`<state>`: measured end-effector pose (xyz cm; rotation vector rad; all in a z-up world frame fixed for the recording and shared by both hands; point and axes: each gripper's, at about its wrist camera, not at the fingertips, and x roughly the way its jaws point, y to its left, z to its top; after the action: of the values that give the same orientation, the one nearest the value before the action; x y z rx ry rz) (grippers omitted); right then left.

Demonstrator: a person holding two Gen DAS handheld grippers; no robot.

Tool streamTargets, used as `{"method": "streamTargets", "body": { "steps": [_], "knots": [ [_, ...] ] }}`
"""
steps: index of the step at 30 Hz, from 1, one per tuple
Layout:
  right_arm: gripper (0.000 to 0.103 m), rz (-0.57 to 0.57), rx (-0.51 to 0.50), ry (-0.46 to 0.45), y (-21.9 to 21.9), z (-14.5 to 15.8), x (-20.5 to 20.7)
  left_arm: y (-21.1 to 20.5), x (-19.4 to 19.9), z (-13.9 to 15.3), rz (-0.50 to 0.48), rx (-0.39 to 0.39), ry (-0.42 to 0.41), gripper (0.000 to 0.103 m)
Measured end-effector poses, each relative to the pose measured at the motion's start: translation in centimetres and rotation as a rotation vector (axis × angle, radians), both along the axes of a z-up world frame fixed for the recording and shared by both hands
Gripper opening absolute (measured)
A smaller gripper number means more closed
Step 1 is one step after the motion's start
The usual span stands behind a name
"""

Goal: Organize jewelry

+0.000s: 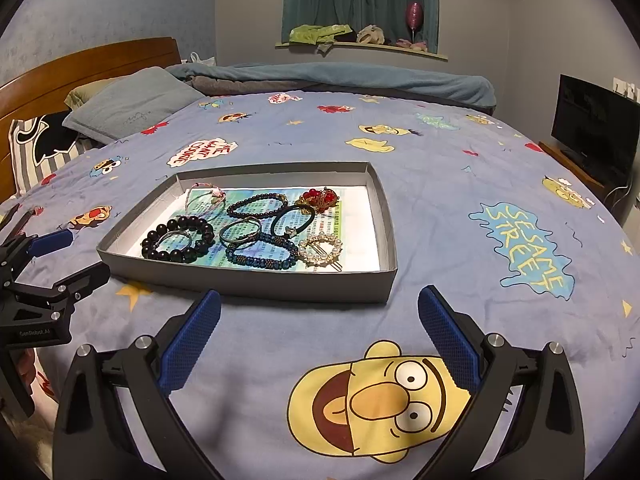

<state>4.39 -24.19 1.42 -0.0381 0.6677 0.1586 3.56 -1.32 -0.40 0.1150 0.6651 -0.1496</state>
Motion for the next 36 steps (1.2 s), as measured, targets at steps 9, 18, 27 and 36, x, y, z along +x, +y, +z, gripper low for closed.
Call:
{"method": "streamTargets", "body": {
  "steps": [9, 18, 27, 36],
  "knots": [
    [0.098, -0.002, -0.008, -0.003, -0.05, 0.03, -0.11, -0.04, -0.01, -0.01, 0.002, 0.000, 0.003, 0.096],
    [0.098, -0.003, -0.009, 0.000, -0.16, 0.04, -0.01, -0.03, 0.03, -0.07, 0.005, 0.002, 0.002, 0.096],
    [0.098, -0.006, -0.010, 0.002, -0.33, 0.00, 0.09, 0.33, -0.07, 0.09, 0.008, -0.009, -0.022, 0.097],
    [0.098, -0.010, -0.010, 0.004, -0.30, -0.11, 0.19, 0.39, 0.06, 0.01, 0.007, -0.002, -0.020, 0.097]
  ]
}}
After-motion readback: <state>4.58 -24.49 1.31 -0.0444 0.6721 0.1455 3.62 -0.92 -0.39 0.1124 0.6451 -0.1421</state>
